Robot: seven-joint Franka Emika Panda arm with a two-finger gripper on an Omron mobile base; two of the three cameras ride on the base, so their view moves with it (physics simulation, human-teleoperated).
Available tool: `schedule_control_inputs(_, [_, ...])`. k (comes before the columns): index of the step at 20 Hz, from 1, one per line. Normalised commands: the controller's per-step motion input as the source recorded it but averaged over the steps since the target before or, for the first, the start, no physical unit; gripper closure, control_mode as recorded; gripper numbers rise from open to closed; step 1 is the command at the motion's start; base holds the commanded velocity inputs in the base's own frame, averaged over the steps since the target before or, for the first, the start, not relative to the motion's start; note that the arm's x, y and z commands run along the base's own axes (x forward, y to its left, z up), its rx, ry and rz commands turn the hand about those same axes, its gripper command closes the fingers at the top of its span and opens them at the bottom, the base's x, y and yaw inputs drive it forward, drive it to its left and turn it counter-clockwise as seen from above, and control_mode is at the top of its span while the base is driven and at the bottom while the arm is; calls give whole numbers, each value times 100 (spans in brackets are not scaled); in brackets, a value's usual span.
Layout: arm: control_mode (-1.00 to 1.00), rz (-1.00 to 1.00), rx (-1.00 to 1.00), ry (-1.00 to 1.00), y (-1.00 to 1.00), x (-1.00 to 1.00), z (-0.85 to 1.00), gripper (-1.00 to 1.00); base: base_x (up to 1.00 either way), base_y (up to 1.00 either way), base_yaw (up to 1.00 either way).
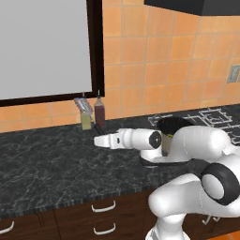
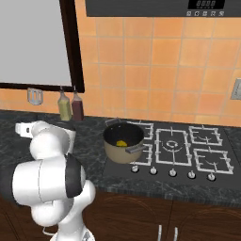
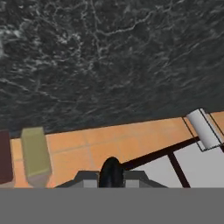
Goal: Put the lime and lemon in the pot. Retrieve the spatula and lightly stir the vegetables in the pot.
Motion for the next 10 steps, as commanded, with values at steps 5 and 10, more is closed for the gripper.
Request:
schedule_control_inputs(5, [-100,-17,42,-3,5,-29,100,100,0,0,0])
schedule_control_inputs(10, [-100,-27,56,1,1,-42,100,100,0,0,0])
